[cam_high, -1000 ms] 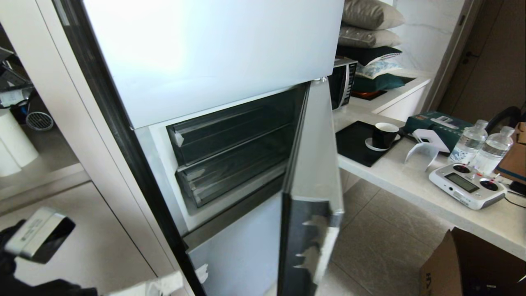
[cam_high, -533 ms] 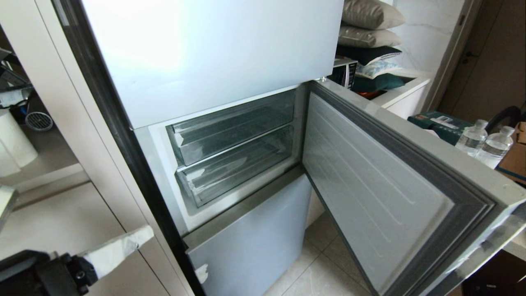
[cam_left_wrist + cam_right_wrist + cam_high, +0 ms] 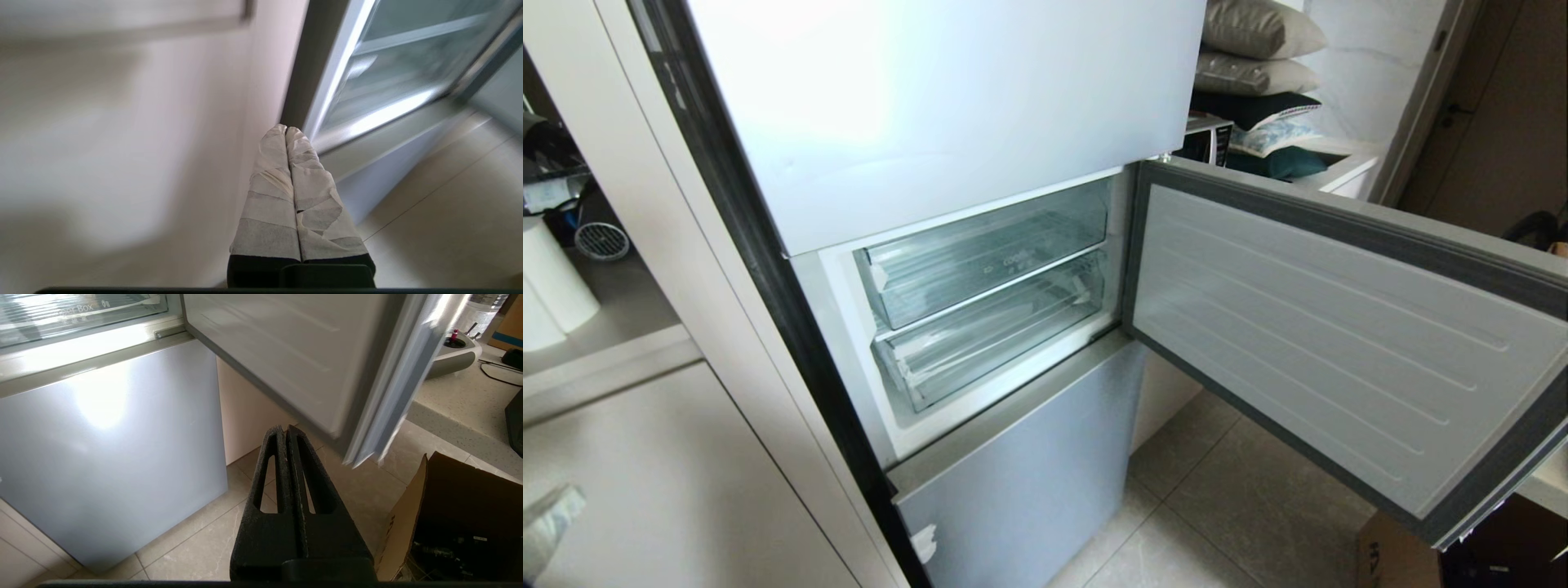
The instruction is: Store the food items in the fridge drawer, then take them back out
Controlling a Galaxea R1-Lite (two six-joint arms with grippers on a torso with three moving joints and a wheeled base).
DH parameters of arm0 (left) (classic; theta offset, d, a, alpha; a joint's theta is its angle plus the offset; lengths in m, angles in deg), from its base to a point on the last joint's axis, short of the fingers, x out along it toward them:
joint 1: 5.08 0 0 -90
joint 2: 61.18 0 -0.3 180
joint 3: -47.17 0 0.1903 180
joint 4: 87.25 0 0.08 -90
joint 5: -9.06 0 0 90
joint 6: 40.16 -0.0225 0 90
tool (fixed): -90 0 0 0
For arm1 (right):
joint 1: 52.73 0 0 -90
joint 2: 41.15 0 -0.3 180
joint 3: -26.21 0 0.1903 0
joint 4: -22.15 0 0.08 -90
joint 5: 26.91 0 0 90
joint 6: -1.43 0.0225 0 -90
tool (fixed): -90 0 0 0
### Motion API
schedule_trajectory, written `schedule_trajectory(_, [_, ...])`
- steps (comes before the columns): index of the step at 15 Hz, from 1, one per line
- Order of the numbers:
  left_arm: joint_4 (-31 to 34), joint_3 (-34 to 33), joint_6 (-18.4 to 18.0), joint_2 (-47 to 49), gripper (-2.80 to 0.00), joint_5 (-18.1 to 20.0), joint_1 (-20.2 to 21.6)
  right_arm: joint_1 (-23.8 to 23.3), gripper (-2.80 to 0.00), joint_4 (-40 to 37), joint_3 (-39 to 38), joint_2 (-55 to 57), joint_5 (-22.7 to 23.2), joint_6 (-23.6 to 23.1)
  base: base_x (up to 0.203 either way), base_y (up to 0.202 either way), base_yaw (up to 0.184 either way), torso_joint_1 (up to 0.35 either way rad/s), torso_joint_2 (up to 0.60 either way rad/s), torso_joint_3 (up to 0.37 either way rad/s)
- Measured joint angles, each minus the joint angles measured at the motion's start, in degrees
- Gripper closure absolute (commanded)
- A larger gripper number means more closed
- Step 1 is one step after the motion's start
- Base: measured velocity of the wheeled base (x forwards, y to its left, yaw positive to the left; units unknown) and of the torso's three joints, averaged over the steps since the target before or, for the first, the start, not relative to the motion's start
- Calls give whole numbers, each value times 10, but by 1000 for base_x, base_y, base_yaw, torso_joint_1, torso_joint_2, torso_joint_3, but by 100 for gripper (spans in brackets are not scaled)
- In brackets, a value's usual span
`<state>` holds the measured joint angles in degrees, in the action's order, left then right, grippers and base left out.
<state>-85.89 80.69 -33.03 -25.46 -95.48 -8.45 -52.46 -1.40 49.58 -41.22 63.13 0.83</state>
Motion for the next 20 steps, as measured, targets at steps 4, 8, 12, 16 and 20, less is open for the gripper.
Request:
schedule_trajectory(4, [160, -56, -56, -185, 0, 68, 30, 0, 0, 0, 0, 0, 0, 0, 0, 0, 0, 0, 0, 0])
schedule_trajectory(8, [321, -56, -143, -319, 0, 153, 36, 0, 0, 0, 0, 0, 0, 1, 0, 0, 0, 0, 0, 0])
schedule_trajectory(12, [321, -61, -109, -350, 0, 146, 37, 0, 0, 0, 0, 0, -1, 0, 0, 0, 0, 0, 0, 0])
schedule_trajectory(16, [323, -61, -97, -356, 0, 144, 37, 0, 0, 0, 0, 0, 0, -4, 0, 0, 0, 0, 0, 0])
schedule_trajectory(20, [323, -61, -94, -357, 0, 143, 37, 0, 0, 0, 0, 0, 0, 1, 0, 0, 0, 0, 0, 0])
